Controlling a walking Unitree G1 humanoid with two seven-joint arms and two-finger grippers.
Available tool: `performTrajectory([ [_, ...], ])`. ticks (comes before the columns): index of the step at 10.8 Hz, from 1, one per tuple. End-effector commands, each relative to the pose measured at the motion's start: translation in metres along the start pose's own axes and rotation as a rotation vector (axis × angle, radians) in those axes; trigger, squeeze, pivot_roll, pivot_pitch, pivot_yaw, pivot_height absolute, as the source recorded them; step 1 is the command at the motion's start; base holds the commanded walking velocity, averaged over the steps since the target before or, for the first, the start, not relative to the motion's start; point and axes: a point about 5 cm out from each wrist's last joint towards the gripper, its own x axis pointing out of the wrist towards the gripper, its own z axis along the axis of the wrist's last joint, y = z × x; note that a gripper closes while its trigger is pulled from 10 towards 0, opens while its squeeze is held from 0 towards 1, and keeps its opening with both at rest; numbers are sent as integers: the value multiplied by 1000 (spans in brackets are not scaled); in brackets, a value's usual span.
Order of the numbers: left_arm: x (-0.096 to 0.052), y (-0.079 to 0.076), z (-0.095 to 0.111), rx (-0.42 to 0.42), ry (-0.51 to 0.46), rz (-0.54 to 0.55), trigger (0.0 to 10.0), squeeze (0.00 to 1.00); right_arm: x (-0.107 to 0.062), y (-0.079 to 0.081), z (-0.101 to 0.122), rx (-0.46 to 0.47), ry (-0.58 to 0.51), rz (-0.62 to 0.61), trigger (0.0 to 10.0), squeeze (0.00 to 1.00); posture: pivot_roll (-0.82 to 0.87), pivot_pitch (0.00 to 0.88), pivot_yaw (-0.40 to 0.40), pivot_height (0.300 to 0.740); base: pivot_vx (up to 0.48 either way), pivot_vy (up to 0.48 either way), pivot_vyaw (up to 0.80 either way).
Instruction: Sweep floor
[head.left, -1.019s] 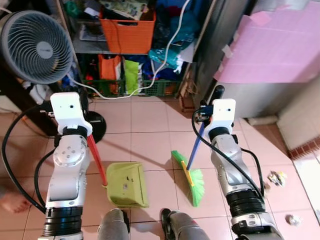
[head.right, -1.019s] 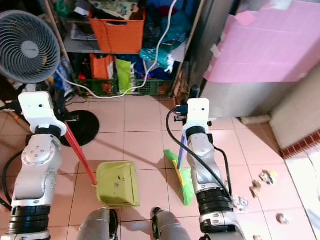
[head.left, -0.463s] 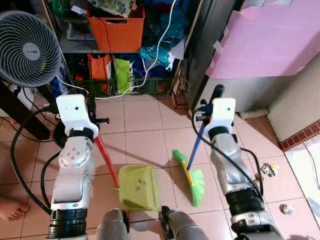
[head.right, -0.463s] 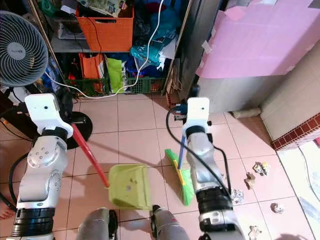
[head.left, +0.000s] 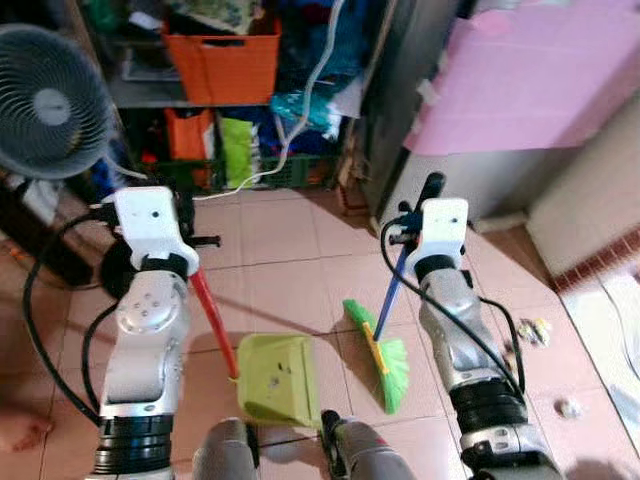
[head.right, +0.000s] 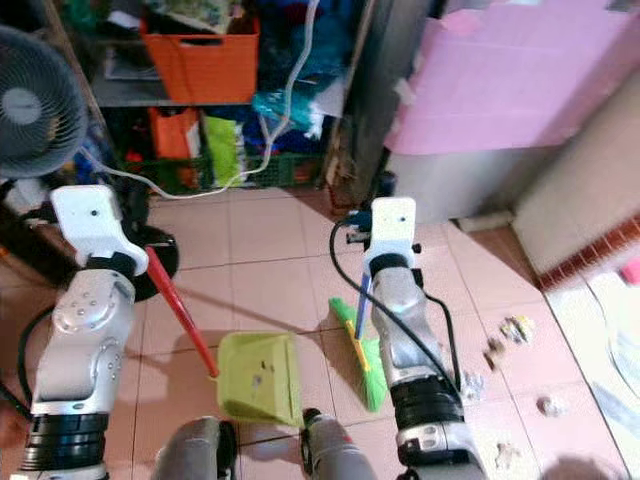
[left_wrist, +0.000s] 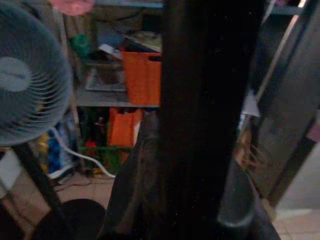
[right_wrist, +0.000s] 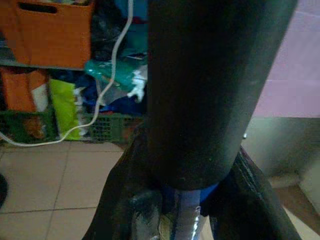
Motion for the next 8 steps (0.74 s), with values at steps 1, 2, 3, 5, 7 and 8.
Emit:
performTrajectory([
  [1,0,-3,14,-14,-57,-18,10000,0,-1,-5,-8,-11,44,-31,10000,0,53,196,-74,740,0,0,-800],
  [2,1,-3,14,-13,-59,-21,10000,0,0,-1,-6,-8,36,-20,10000,0,50,197,-76,740,0,0,-800],
  [3,1,-4,15,-21,-67,-26,10000,0,1,-1,-6,-10,33,-17,10000,0,50,196,-79,740,0,0,-800],
  [5,0,0,16,-12,-78,-10,10000,0,-1,-5,1,-68,-23,-19,10000,0,48,195,-78,740,0,0,-800],
  [7,6,5,26,53,-139,-21,10000,0,1,-7,11,-111,-81,-23,10000,0,47,194,-78,740,0,0,-800],
  [8,12,8,32,56,-158,-14,10000,0,2,-6,11,-112,-82,-22,10000,0,45,190,-80,740,0,240,-800],
])
